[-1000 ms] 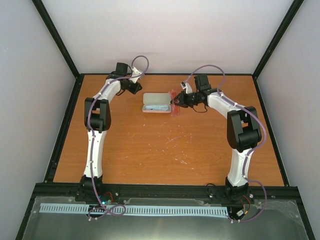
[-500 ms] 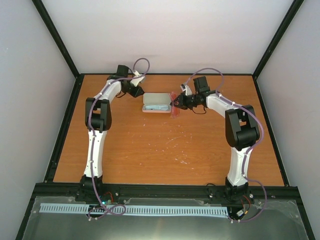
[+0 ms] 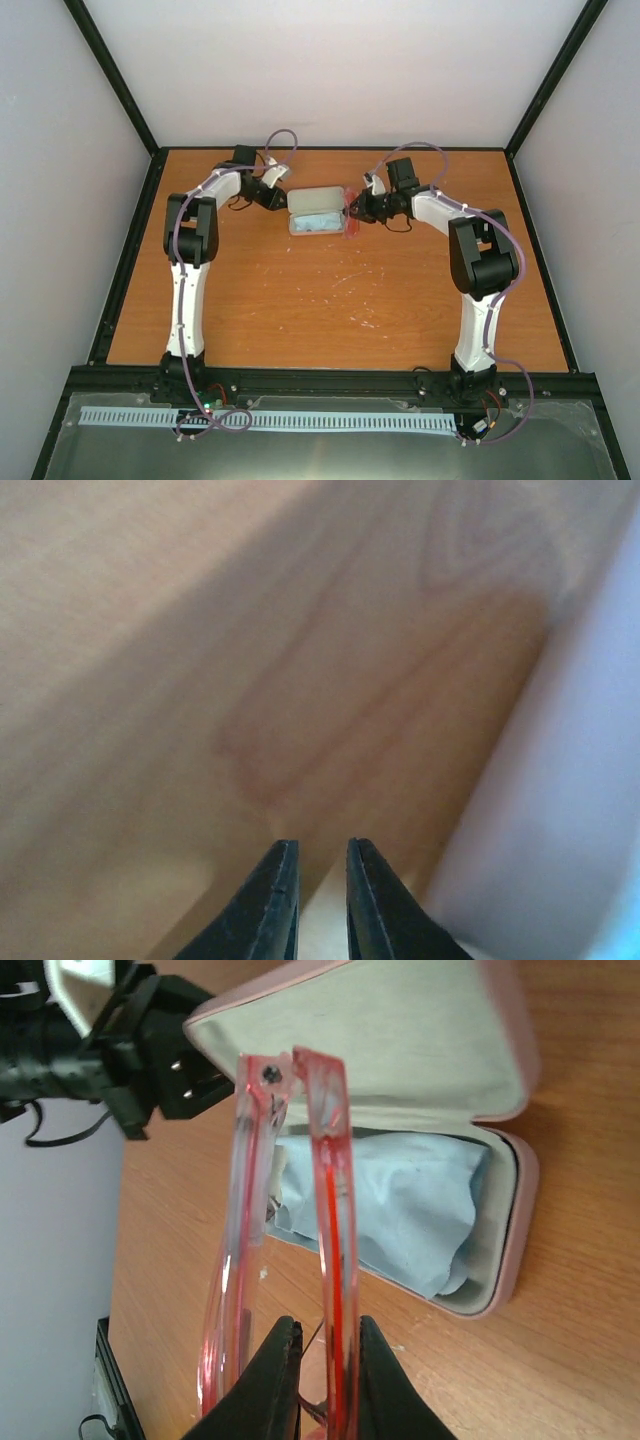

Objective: Organize the sunglasses
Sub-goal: Adjust the sunglasses case at the center of the board, then place the sunglasses in the sunglasses case, then adjust the sunglasses in the sunglasses case.

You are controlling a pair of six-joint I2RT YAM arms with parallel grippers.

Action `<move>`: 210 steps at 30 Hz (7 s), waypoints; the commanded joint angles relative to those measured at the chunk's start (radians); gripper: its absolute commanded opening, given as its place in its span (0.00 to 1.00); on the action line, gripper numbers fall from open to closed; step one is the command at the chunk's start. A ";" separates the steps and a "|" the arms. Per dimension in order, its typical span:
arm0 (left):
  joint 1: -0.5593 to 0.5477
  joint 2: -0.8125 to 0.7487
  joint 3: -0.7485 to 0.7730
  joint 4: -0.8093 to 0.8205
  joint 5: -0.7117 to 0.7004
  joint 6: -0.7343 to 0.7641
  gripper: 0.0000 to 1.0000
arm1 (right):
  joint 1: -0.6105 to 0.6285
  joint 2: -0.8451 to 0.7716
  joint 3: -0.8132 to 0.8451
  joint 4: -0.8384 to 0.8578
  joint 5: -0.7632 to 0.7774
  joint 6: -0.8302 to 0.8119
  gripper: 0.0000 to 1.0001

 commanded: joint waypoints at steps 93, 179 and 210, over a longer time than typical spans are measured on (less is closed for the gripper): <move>-0.212 -0.209 -0.289 0.191 0.116 -0.171 0.15 | 0.014 -0.046 -0.240 0.289 0.275 0.363 0.03; -0.234 -0.201 -0.276 0.195 0.115 -0.179 0.14 | 0.037 0.027 -0.096 -0.106 0.310 0.142 0.09; -0.234 -0.192 -0.260 0.193 0.106 -0.179 0.14 | 0.005 0.071 0.050 -0.143 0.300 0.105 0.03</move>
